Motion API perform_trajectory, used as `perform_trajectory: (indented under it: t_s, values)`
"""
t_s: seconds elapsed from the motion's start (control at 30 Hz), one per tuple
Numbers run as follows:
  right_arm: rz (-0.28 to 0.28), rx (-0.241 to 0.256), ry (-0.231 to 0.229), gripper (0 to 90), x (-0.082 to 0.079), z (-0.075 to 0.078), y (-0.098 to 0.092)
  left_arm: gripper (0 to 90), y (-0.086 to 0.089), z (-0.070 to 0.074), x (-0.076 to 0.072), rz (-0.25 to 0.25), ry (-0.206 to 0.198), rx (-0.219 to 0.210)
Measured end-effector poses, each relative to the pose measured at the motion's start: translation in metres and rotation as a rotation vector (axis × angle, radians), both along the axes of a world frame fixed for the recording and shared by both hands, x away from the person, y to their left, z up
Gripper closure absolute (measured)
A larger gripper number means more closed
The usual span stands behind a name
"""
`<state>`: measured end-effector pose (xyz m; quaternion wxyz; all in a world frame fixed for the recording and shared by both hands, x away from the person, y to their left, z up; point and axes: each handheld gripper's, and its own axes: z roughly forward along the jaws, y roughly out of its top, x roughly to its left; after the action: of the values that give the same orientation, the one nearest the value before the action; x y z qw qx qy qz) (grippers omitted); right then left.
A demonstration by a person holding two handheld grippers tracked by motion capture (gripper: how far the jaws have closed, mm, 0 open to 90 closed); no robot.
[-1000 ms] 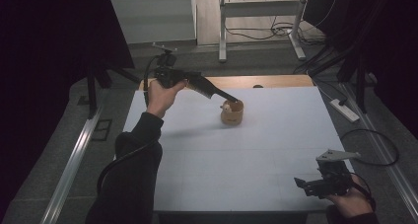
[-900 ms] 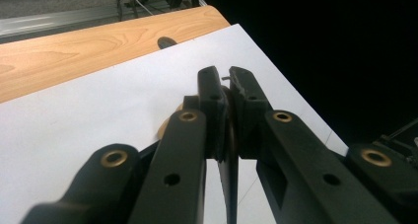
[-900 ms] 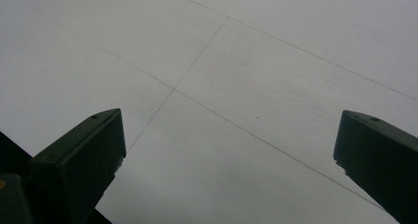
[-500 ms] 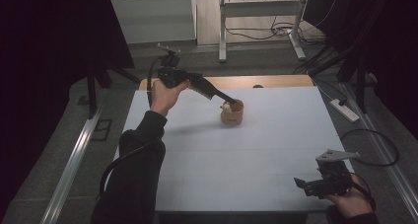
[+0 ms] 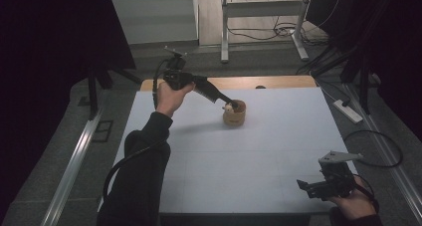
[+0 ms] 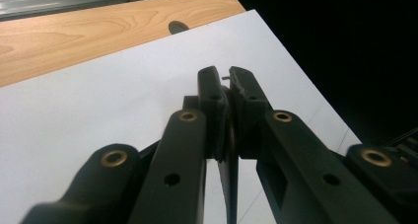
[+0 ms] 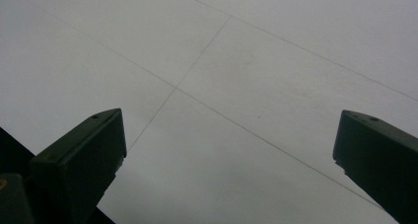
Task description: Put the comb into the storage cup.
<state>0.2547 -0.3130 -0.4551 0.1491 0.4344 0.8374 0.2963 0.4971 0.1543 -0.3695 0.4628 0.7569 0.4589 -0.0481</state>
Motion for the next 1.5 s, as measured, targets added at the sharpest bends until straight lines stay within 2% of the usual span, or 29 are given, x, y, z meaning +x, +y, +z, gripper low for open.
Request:
perform_trajectory:
  t_s: [1.5]
  values:
    - [0.017, -0.012, 0.002, 0.5, 0.0, 0.0, 0.001, 83.3, -0.023, -0.014, 0.009, -0.005, 0.028, 0.038]
